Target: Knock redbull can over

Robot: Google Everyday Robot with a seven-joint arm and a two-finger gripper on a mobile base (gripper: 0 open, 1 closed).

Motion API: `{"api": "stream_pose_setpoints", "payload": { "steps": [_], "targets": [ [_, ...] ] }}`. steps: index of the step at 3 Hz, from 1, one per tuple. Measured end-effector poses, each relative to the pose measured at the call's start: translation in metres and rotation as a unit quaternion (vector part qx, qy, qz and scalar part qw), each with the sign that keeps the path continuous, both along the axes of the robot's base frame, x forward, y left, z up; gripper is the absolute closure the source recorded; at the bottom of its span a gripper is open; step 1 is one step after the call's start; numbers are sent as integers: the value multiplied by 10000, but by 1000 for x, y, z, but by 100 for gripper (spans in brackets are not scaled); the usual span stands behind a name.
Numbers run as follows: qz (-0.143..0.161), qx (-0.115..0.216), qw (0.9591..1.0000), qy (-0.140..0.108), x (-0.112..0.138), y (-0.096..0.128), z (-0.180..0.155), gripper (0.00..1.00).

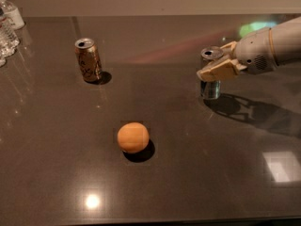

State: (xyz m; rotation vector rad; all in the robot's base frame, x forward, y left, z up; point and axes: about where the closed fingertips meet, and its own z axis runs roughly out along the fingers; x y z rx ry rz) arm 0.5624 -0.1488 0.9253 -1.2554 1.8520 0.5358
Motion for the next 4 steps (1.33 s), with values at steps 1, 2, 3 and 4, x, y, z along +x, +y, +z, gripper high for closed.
{"api": "stream_pose_setpoints", "payload": {
  "steps": [1,2,3,4],
  "targets": [
    [62,-995,9943,370,-6,0,4,100],
    [159,-1988,9764,828,-16,-11,-7,100],
    [122,-2675,9559,1206,-23,-29,-19,100],
    [88,-3107,9385,1503,-26,-44,-30,82]
  ]
}}
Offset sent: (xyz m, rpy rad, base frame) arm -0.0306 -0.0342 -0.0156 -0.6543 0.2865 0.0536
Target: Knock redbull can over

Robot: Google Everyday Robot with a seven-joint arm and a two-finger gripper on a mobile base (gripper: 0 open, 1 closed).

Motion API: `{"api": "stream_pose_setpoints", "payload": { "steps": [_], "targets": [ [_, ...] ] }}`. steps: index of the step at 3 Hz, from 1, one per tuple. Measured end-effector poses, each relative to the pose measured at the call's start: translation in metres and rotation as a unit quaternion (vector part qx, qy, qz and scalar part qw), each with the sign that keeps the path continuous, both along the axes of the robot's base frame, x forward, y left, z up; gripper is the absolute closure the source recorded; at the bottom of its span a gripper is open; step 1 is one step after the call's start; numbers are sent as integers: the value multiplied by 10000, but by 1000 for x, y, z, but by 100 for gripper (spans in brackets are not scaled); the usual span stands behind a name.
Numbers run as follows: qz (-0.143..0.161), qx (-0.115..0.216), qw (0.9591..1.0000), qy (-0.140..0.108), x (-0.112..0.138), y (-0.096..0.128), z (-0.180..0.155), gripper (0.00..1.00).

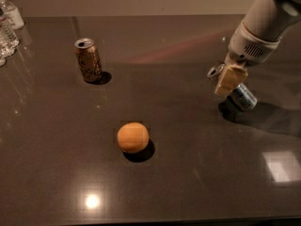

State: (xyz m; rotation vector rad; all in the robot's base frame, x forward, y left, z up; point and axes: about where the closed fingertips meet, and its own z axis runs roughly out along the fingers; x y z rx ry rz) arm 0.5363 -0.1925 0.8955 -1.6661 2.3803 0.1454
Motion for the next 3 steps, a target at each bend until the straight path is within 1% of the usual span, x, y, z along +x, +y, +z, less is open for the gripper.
{"api": "stream_pose_setpoints", "payload": {
  "steps": [1,2,3],
  "targets": [
    [6,-244,9994,257,-1,-8,-13,59],
    [97,-358,9983,455,0,-8,-25,35],
    [211,-384,9975,550,0,-6,-31,12]
  ]
}}
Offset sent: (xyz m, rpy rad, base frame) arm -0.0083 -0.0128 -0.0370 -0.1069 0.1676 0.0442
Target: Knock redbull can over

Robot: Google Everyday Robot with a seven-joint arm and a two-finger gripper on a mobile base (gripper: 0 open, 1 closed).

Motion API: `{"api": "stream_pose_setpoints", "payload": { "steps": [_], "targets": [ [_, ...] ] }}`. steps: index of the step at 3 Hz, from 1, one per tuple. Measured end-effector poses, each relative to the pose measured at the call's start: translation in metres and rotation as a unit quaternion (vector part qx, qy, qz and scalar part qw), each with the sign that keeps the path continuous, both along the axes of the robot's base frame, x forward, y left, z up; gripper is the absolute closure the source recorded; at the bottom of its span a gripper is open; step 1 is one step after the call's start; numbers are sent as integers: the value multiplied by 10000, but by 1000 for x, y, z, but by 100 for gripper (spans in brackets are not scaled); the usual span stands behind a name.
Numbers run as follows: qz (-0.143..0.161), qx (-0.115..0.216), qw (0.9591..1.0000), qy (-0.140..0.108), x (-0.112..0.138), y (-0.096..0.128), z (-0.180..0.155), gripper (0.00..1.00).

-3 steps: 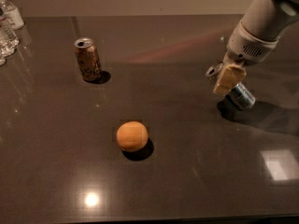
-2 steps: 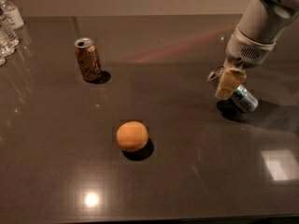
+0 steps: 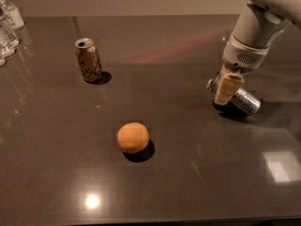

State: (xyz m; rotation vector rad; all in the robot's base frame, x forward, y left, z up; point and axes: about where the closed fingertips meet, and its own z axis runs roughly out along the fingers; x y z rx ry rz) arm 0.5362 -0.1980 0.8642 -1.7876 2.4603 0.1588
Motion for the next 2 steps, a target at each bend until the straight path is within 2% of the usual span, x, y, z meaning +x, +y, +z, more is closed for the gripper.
{"api": "stream_pose_setpoints", "payload": {
  "steps": [1,2],
  "targets": [
    [94,-7,9999,34,-1,2,-5,0],
    [95,9,10000,-16,2,3,-6,0]
  ]
}}
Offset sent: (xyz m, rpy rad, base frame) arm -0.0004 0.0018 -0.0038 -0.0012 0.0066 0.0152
